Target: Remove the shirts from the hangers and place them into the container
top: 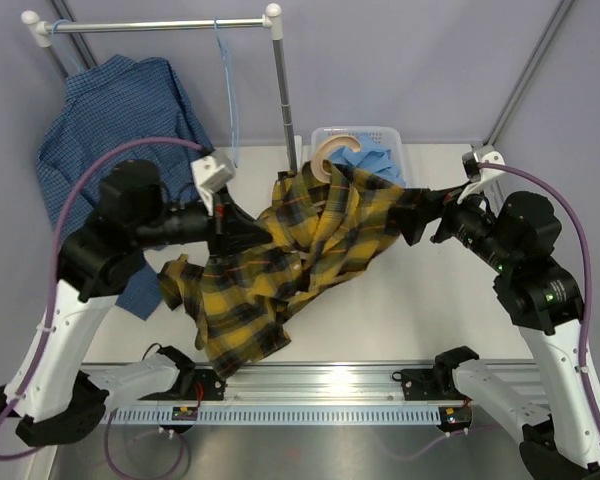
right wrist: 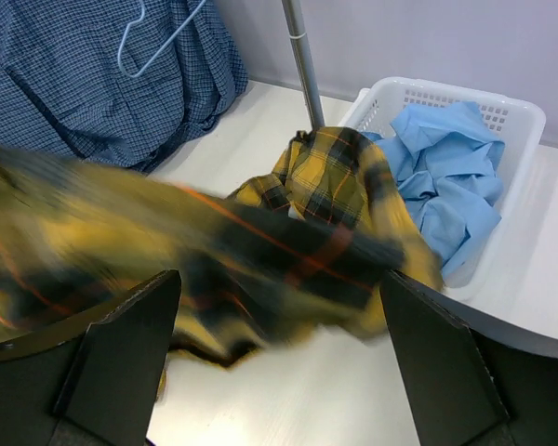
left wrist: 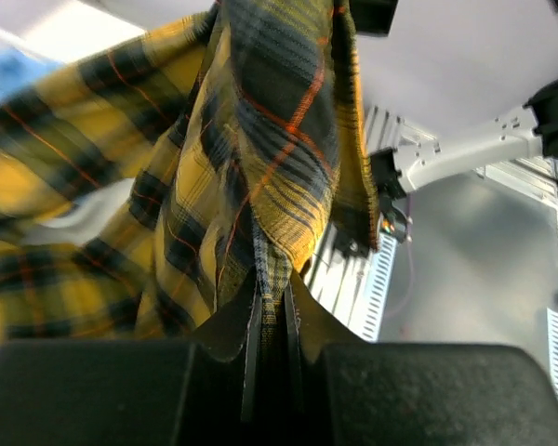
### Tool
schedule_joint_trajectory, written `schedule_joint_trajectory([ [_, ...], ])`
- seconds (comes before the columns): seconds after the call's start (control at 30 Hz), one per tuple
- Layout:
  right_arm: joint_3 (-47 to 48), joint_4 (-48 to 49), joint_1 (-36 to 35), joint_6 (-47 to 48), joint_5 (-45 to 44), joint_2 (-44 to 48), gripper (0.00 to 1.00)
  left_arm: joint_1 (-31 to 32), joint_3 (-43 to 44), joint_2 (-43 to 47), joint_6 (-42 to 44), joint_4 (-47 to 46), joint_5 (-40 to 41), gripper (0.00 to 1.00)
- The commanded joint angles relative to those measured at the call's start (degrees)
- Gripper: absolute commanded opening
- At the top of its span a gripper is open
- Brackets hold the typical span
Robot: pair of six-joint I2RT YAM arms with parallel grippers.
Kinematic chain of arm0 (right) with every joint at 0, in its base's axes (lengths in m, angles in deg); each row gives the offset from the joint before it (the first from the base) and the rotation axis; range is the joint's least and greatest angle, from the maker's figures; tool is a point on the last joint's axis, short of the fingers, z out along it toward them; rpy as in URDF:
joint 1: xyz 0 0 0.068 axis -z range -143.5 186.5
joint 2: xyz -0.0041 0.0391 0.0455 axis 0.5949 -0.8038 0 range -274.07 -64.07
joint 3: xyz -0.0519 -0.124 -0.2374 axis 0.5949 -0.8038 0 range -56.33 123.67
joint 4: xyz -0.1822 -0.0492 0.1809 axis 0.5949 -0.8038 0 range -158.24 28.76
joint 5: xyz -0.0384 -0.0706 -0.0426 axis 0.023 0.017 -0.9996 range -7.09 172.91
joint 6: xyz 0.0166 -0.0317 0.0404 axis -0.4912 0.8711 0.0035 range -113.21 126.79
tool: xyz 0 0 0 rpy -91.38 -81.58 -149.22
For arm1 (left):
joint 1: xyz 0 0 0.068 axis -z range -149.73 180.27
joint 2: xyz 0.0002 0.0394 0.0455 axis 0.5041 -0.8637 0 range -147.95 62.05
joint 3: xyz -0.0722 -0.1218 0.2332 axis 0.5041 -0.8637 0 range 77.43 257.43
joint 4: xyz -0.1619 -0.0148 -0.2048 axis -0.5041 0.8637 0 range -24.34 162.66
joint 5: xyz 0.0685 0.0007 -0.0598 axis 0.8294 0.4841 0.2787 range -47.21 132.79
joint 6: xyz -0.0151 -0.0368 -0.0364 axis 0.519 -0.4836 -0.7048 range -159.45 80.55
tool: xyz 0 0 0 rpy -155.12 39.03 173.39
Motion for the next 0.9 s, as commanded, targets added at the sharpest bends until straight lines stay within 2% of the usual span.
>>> schedule_joint_trajectory([
  [0.0, 0.8, 1.7, 0.1, -1.1, 2.1, -0.2, 0.97, 9.1, 0.0, -2.2, -5.1, -10.1, 15.4, 0.0],
  [0.13, 2.4, -0.2, 0.0, -3.8, 0.4, -0.2, 0.96, 16.4, 0.6, -5.3, -7.5, -12.6, 29.2, 0.0],
  [0.43, 0.0, 0.3, -0.6, -11.7, 1.6, 1.9, 0.92, 26.0, 2.0, -12.0, -11.2, -15.7, 45.7, 0.0],
  [0.63, 0.1, 1.3, -1.4, -14.0, 1.1, -0.1, 0.92, 30.1, 3.7, -15.9, -10.3, -15.7, 49.3, 0.0],
  [0.87, 0.4, -0.2, -1.8, -16.8, -3.5, -4.0, 0.9, 32.8, 5.7, -18.6, -9.2, -15.7, 52.3, 0.0],
])
